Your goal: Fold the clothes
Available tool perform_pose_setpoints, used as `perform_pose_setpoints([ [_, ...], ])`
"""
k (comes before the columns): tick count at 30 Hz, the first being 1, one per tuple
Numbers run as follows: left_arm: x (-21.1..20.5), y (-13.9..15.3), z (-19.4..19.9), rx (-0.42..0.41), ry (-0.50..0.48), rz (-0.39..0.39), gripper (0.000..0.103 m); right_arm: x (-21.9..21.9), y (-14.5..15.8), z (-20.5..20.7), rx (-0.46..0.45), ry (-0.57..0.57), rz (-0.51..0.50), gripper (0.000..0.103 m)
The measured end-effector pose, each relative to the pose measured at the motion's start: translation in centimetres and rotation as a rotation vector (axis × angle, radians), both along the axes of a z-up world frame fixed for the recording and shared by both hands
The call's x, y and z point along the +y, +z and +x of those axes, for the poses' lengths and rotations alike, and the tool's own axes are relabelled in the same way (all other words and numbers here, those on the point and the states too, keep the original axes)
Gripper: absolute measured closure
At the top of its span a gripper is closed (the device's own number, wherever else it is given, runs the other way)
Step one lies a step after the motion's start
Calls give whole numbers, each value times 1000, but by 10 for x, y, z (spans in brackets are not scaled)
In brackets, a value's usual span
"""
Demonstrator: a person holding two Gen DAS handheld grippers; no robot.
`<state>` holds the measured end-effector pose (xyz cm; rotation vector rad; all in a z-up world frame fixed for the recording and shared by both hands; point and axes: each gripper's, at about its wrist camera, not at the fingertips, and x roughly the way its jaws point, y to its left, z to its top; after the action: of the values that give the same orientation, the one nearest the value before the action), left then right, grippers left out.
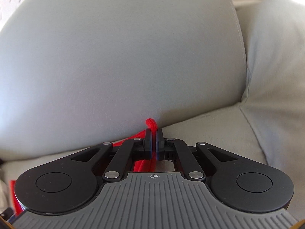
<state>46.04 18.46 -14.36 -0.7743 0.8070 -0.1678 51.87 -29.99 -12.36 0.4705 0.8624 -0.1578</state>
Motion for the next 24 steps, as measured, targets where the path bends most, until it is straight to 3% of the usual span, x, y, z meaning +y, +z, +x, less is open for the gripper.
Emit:
perform_pose_setpoints([
  [2,0,-8,23,14,-24,-88,59,-9,-3,-1,-1,-3,55,100],
  [3,1,-10,31,25,-18,-120,72,-12,-5,-2,0,-2,75,100],
  [4,2,-8,35,35,-1,-106,91,-13,-5,-2,1,1,82,100],
  [5,3,-6,39,46,17,-91,103,-14,-5,-2,2,6,81,100],
  [8,-17,35,28,-158,-62,255,103,-8,-2,-2,-5,32,37,100],
  [10,-37,51,19,-267,-124,457,102,-3,-1,-5,-26,44,8,100],
  [11,-44,53,20,-281,-140,519,102,0,-1,-6,-35,50,-9,100],
  [14,-52,34,40,-138,-128,622,94,11,-8,-8,-56,54,-65,100],
  [15,-53,24,47,-69,-109,655,82,14,-10,-9,-62,52,-78,98],
  [17,-53,19,43,-83,-81,668,80,16,-8,-9,-65,49,-107,92],
  [19,-52,31,30,-68,-12,733,72,10,6,-19,-87,23,-141,66],
  [21,-51,44,17,-52,58,799,72,4,19,-29,-108,-2,-176,66],
  [24,-31,76,-9,1,96,744,77,-15,45,-58,-146,-43,-173,60],
])
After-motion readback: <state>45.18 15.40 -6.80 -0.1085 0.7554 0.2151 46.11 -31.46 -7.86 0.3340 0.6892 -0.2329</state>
